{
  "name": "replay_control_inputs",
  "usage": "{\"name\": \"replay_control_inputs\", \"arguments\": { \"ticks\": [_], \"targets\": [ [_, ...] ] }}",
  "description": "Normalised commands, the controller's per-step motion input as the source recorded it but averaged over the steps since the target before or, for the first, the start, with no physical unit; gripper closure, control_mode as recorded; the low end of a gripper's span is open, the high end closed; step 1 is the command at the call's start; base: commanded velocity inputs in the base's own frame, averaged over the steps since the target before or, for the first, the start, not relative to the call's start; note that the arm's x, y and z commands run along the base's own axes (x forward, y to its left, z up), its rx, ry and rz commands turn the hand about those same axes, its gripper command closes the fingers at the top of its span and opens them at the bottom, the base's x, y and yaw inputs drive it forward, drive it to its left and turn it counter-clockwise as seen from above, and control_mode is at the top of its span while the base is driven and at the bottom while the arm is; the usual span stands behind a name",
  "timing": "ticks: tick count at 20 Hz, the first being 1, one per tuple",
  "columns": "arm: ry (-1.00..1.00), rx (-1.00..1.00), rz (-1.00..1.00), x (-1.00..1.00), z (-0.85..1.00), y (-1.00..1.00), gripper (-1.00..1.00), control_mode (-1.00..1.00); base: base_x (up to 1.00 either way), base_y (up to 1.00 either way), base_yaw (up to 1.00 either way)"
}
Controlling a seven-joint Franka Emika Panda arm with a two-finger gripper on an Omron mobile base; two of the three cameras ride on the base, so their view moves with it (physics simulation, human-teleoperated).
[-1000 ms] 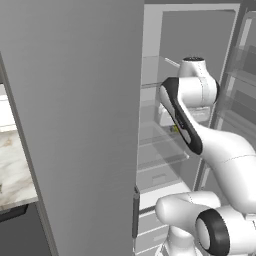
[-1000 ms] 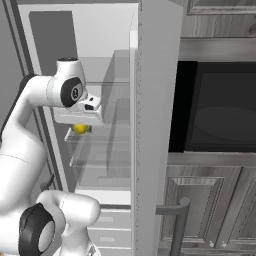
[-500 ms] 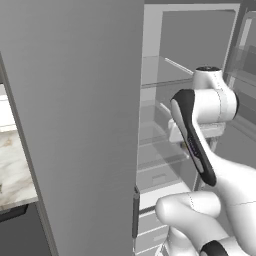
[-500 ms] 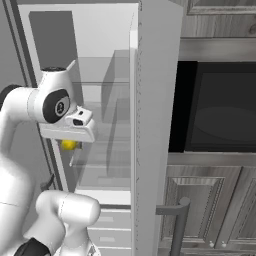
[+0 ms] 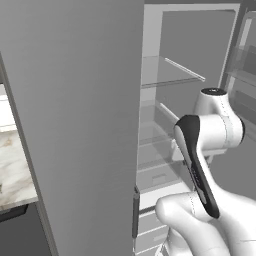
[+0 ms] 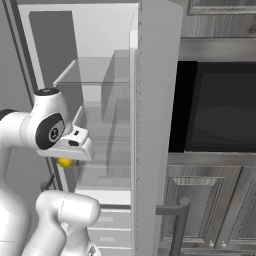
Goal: Retrieve a lemon from the fridge and place it on the cutting board with the fish.
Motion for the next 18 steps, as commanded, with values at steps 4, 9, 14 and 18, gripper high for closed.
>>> {"name": "replay_control_inputs", "arguments": {
  "ticks": [4,9,14,18],
  "targets": [
    [0.00,0.00,0.00,0.00,-0.06,0.00,1.00,-1.00,0.00,0.00,0.00],
    [0.00,0.00,0.00,0.00,0.00,0.00,1.00,-1.00,0.00,0.00,0.00],
    [0.00,0.00,0.00,-0.05,-0.01,0.00,1.00,1.00,-0.19,0.01,0.00],
    [0.00,0.00,0.00,0.00,0.00,0.00,1.00,1.00,-0.70,0.26,0.00]
  ]
}}
